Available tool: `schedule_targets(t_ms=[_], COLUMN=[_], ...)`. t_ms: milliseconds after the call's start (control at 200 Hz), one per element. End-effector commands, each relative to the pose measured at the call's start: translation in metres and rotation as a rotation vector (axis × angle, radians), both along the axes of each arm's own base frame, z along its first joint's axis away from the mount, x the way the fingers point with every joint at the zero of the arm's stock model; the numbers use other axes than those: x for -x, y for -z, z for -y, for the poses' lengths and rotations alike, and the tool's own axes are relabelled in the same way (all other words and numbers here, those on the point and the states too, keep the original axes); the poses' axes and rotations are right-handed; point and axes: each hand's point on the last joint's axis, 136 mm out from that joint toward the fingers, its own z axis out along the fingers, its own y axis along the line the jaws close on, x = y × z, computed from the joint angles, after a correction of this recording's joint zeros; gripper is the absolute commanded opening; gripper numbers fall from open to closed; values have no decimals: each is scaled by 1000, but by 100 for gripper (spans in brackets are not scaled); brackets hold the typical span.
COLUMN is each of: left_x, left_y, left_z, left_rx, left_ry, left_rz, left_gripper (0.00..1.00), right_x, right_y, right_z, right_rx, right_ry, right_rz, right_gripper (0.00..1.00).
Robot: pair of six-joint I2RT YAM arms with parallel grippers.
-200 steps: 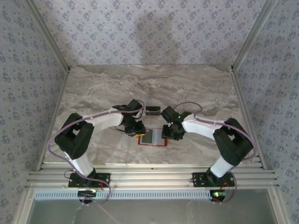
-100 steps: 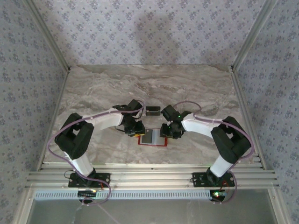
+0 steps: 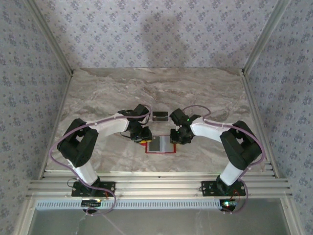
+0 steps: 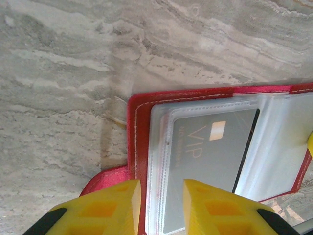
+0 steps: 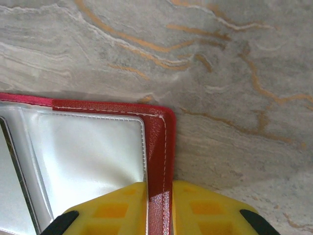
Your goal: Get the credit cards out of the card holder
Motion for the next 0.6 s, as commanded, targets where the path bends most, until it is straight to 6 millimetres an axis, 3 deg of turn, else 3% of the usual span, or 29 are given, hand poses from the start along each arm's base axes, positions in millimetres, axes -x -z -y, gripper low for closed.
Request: schedule_targets(t_ms=[0,125,310,595], left_x=[-4,-5,-2,5], left_y=[-11,-11,-9,3], left_z=[9,11,12,10], left_rx=[19,19,17,-19], left_ry=[22,27,32,38], left_rz=[27,25,19,-6], left_gripper=[29,29,28,25], right_x=[-11,-13,-15,-8], right_y=[-3,-9,-35,-52], right_z=[-6,3,9,-44], right_rx=[-10,43,59,-208], right_ry=[-24,-11,-4,-20], right_rz=[26,33,88,36], right_gripper=[22,31,32,25])
